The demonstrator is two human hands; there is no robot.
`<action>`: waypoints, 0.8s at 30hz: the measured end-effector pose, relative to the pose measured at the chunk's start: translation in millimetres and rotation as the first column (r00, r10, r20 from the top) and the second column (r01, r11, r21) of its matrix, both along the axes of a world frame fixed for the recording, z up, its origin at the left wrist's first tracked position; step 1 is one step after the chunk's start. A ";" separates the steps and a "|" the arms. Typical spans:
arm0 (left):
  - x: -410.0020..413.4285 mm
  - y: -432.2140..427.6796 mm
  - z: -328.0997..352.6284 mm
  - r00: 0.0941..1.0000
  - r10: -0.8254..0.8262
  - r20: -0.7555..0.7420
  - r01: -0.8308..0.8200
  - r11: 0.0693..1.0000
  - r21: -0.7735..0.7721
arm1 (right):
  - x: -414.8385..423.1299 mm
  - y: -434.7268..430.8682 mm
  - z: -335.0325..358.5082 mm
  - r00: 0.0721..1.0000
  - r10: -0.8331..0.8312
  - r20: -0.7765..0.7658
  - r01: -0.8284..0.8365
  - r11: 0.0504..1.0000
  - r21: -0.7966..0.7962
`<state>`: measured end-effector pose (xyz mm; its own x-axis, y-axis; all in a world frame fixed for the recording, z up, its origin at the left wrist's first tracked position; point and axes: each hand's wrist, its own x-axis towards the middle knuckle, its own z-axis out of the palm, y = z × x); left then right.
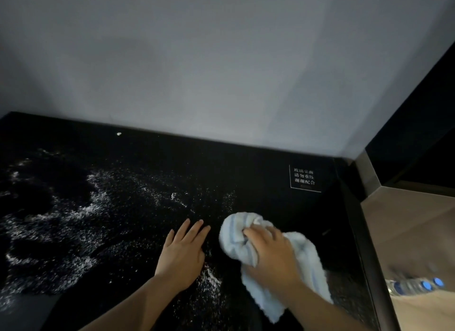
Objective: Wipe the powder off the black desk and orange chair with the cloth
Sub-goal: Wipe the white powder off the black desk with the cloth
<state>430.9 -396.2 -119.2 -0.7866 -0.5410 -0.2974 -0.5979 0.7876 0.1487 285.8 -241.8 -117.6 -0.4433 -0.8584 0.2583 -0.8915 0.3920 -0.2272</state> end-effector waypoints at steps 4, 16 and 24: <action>-18.3 -11.1 5.2 0.999 -0.036 0.018 0.036 0.999 0.027 | -80.8 15.8 1.9 0.943 -0.330 -0.055 0.330 0.944 0.007; -98.9 -62.3 15.7 0.999 -0.049 0.008 0.049 0.999 -0.016 | -120.4 -59.4 32.1 0.915 -0.248 0.319 0.305 0.941 -0.143; -133.2 -84.9 7.8 1.000 -0.011 -0.008 0.011 1.000 -0.018 | -230.8 -110.4 14.7 0.867 -0.452 0.211 0.396 0.881 0.257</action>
